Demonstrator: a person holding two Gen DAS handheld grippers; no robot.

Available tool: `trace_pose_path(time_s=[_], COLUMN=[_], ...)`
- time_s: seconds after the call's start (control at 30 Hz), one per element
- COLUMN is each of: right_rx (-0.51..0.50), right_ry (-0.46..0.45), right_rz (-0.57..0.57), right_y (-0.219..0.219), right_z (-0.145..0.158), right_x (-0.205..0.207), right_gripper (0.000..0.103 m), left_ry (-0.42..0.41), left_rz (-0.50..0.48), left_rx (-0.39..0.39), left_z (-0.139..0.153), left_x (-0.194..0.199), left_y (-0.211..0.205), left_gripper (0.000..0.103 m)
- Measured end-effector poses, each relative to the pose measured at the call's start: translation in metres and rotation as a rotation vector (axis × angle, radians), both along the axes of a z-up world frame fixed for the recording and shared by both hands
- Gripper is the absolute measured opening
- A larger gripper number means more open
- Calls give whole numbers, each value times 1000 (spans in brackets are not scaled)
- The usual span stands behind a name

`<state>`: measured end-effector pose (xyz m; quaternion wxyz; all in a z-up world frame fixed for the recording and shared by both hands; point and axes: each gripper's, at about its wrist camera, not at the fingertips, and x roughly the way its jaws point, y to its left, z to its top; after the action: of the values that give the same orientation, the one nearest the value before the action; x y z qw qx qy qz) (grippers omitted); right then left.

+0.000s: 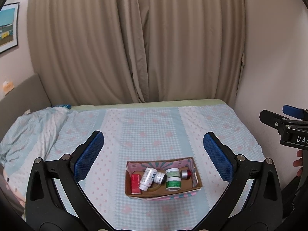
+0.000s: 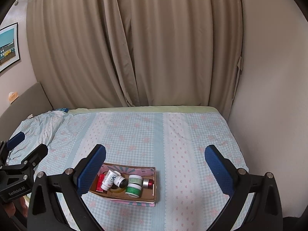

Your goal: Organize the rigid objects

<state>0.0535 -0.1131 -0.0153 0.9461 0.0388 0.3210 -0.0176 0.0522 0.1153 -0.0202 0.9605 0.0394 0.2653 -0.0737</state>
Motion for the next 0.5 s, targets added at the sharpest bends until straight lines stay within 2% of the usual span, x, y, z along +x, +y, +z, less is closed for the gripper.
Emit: trace_pose_path(time_s=[0.5], right_rx=[-7], right_ry=[0], right_rz=[-1], right_y=[-3], right_z=[1], right_x=[2], right_gripper=[102], left_ry=[-20], left_rz=[-4], left_rx=[18], left_z=[2], left_x=[5], left_y=[0], left_gripper=[103])
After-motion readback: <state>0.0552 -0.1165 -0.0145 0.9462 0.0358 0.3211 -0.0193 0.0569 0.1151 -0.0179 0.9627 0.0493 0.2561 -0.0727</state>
